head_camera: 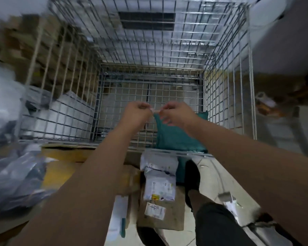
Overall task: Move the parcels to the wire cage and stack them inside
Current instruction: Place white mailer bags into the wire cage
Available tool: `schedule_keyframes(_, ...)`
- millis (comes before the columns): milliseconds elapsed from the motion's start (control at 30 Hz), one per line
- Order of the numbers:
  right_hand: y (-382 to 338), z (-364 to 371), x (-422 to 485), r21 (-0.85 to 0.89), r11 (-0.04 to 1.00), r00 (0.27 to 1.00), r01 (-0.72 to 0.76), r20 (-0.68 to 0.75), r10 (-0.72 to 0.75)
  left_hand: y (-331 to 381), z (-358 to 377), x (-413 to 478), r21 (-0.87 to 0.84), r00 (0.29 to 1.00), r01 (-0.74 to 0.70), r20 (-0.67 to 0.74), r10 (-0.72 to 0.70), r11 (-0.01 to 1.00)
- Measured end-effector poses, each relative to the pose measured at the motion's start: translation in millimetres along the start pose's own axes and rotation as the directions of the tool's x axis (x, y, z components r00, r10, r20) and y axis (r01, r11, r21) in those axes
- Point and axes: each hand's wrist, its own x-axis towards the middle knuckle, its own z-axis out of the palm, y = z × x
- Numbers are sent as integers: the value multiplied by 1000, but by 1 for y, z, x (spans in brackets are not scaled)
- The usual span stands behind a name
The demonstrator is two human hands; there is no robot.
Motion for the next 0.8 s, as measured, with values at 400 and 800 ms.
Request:
schedule_keyframes(400,21,61,-215,292,945,974,145,-212,-83,-63,-42,-200,-193,977,-203,-110,184,960)
schedule_keyframes(800,155,91,-267,202,973,975,-112,-166,146,-194,32,-245,-154,999,21,36,-15,988)
